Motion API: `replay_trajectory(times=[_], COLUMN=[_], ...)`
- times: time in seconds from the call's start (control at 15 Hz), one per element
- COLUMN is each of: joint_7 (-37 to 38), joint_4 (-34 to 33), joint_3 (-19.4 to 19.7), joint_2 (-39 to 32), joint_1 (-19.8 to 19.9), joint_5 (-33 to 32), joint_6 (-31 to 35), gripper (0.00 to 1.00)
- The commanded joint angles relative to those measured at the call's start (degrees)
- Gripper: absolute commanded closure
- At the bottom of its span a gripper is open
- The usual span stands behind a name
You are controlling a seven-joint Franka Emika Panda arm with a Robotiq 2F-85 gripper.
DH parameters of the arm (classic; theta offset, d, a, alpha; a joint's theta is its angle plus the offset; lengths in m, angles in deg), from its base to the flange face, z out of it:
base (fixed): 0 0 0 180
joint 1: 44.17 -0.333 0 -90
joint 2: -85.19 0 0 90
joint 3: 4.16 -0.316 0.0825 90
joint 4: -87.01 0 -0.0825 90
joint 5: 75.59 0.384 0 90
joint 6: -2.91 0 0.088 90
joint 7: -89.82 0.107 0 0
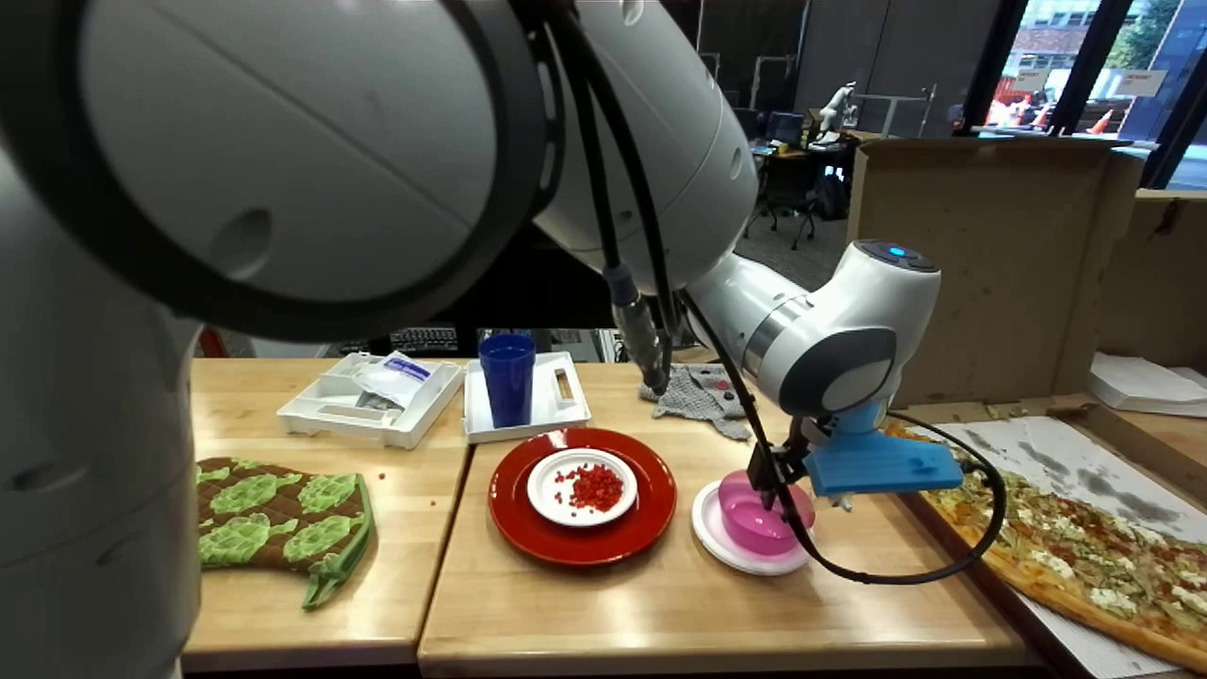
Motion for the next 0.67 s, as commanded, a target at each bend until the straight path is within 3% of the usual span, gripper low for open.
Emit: replay_trajectory(times=[0.0,0.07,0.13,0.2,0.33,0.6], joint_7=[-0.1,-0.2,-0.1,0.1,0.3,0.5], joint_4=[0.0,-0.1,-0.1,-0.2,-0.2,-0.3], joint_3=[-0.6,-0.6,-0.6,-0.6,-0.6,-0.6], joint_2=[-1.5,-1.9,-2.1,-2.4,-2.4,-2.4], joint_1=[0.6,0.8,0.9,0.9,1.0,1.2], joint_5=[-0.9,-0.8,-0.9,-1.0,-1.2,-1.3], joint_6=[1.0,1.1,1.3,1.6,2.1,2.7], gripper=[0.0,0.0,0.25,0.27,0.4,0.74])
